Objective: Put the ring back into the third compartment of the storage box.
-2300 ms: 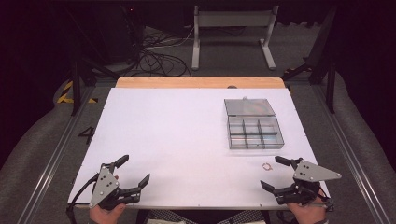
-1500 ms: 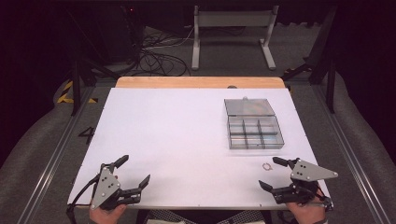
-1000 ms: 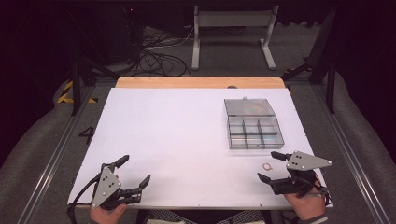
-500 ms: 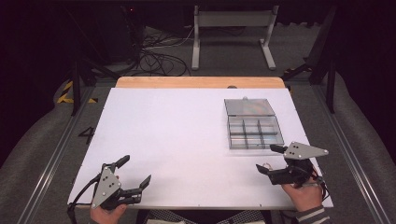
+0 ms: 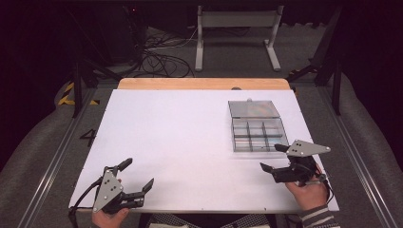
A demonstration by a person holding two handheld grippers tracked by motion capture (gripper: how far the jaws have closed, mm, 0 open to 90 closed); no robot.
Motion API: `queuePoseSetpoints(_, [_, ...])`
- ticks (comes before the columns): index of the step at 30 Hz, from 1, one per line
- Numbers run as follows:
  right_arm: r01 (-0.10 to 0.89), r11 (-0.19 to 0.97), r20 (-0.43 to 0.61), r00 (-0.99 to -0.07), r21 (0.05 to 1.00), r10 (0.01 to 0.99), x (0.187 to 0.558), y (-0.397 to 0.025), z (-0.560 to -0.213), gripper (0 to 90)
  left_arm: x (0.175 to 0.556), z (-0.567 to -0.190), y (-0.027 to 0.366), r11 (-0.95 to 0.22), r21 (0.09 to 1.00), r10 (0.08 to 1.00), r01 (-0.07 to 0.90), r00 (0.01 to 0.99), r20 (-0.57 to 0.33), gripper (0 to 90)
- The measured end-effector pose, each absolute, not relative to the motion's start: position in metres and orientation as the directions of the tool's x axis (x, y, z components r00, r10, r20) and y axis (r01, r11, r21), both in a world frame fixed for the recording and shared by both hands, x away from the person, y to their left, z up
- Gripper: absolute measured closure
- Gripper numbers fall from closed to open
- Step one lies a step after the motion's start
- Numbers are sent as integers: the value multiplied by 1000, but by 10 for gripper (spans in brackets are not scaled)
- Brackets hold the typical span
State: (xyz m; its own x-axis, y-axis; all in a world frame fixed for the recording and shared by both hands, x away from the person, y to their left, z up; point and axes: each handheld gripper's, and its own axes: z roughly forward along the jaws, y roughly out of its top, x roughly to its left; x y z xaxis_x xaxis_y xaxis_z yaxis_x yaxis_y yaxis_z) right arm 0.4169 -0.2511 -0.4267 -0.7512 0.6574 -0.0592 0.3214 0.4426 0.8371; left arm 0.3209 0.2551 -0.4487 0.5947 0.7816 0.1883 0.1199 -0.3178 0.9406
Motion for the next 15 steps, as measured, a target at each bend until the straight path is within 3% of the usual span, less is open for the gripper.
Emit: queuePoseSetpoints(15, [449, 510, -103, -668, 734, 737, 433, -254, -435, 442, 321, -449, 254, -320, 939, 781, 126, 596, 186, 116])
